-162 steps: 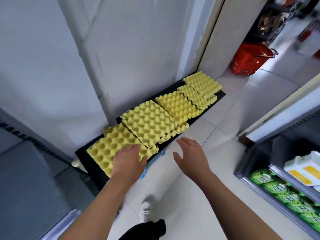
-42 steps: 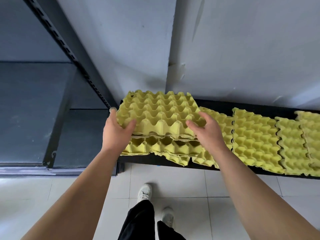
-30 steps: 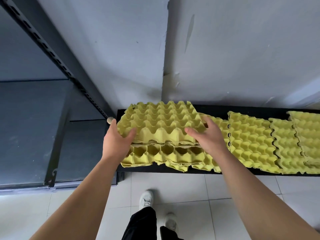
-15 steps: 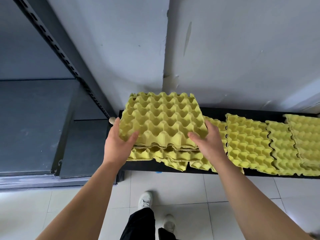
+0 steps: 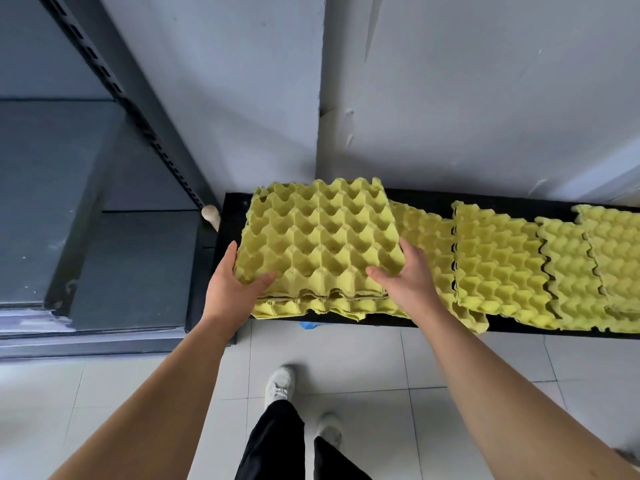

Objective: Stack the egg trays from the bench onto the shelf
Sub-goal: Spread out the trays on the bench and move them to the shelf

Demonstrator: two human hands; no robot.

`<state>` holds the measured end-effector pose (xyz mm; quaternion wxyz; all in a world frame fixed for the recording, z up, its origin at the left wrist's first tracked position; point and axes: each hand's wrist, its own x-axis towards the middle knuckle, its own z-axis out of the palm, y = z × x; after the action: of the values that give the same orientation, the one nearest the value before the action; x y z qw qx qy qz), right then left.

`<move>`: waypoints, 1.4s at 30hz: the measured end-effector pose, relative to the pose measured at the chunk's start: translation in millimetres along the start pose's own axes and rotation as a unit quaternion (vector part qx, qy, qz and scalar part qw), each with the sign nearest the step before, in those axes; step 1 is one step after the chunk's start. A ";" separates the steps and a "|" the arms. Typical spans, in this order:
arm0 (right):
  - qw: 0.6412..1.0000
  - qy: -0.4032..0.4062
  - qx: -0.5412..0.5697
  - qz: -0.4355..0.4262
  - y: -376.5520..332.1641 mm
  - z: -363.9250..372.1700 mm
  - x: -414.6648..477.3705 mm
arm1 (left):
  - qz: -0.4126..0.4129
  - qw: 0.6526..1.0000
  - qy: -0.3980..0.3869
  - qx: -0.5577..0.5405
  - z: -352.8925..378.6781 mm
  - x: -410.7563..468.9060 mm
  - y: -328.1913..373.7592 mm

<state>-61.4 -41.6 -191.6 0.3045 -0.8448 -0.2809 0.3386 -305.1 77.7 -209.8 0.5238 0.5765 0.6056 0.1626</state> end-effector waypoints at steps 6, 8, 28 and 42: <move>0.999 -0.009 0.037 0.038 31.0 24.0 20.1 | -0.024 0.999 -0.022 0.005 18.0 22.5 -26.1; 0.996 -0.011 0.066 0.062 41.4 28.9 24.0 | -0.004 0.998 -0.033 0.059 23.9 26.4 -31.7; 0.973 -0.044 0.199 0.109 95.1 38.4 14.6 | 0.183 0.906 0.034 0.380 77.4 29.5 -62.9; 0.931 -0.105 0.314 0.152 94.0 45.0 6.5 | 0.188 0.920 0.051 0.339 44.8 22.4 -5.4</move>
<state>-65.7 -84.4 -286.7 0.4678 -0.6982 -0.0587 0.5387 -266.3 77.4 -242.0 0.2249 0.8139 0.5308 0.0720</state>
